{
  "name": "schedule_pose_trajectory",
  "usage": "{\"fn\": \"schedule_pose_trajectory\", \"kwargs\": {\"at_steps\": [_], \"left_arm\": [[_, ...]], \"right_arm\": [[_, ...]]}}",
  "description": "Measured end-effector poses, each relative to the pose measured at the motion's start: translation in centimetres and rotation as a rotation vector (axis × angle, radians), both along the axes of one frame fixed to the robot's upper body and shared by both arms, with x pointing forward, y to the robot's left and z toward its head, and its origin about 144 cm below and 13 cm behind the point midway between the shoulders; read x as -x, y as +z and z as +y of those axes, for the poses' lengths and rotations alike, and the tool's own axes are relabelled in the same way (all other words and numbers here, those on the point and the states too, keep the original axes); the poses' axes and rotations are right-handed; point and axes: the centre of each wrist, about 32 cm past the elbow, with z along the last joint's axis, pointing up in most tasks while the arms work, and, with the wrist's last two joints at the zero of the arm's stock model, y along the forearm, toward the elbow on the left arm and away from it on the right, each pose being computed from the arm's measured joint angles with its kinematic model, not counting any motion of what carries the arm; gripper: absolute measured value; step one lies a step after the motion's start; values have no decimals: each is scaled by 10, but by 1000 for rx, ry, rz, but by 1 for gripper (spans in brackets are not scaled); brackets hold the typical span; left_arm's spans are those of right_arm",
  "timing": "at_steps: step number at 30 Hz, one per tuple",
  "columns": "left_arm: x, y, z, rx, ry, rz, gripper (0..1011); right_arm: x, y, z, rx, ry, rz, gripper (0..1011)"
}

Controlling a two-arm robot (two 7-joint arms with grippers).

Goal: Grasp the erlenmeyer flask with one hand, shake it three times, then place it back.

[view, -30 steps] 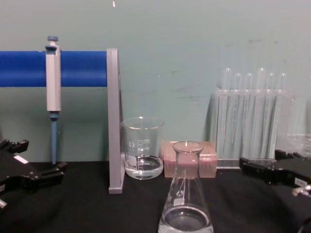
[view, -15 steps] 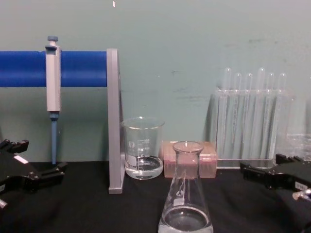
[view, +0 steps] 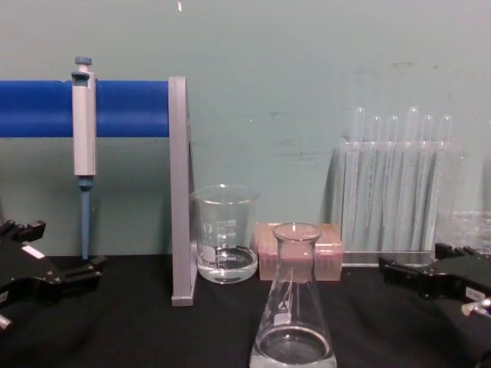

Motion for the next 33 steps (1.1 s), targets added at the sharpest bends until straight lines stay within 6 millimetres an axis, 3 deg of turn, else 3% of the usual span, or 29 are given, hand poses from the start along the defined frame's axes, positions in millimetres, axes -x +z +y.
{"fn": "schedule_pose_trajectory", "kwargs": {"at_steps": [33], "left_arm": [[0,0,0,0,0,0,1001]], "right_arm": [[0,0,0,-2,-1,-1,1000]]}}
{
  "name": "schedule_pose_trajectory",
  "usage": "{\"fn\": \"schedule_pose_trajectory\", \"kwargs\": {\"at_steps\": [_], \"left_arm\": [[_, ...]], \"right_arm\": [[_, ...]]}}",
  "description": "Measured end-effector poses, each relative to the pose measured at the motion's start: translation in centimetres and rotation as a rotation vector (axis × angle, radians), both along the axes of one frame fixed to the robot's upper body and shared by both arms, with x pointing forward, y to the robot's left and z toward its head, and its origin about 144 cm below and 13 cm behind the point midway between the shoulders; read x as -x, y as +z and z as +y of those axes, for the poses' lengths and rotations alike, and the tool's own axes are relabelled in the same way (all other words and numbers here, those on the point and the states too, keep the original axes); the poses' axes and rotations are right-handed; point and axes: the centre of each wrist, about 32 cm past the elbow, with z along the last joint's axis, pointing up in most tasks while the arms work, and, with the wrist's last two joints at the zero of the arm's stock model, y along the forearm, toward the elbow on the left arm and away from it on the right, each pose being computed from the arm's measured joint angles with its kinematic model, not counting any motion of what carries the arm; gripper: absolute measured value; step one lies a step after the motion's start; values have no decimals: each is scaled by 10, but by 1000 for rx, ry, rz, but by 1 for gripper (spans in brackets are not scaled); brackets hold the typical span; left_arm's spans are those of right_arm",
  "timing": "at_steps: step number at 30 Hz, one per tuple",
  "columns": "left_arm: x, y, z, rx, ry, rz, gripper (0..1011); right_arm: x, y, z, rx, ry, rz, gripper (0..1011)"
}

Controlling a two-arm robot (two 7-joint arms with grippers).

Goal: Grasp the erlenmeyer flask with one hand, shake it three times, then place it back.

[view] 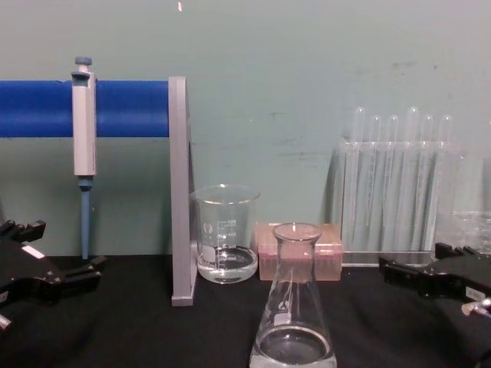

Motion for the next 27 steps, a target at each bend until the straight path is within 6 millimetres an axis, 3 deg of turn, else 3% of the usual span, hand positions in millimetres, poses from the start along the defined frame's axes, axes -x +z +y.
{"fn": "schedule_pose_trajectory", "kwargs": {"at_steps": [27], "left_arm": [[0,0,0,0,0,0,1001]], "right_arm": [[0,0,0,0,0,0,1000]]}}
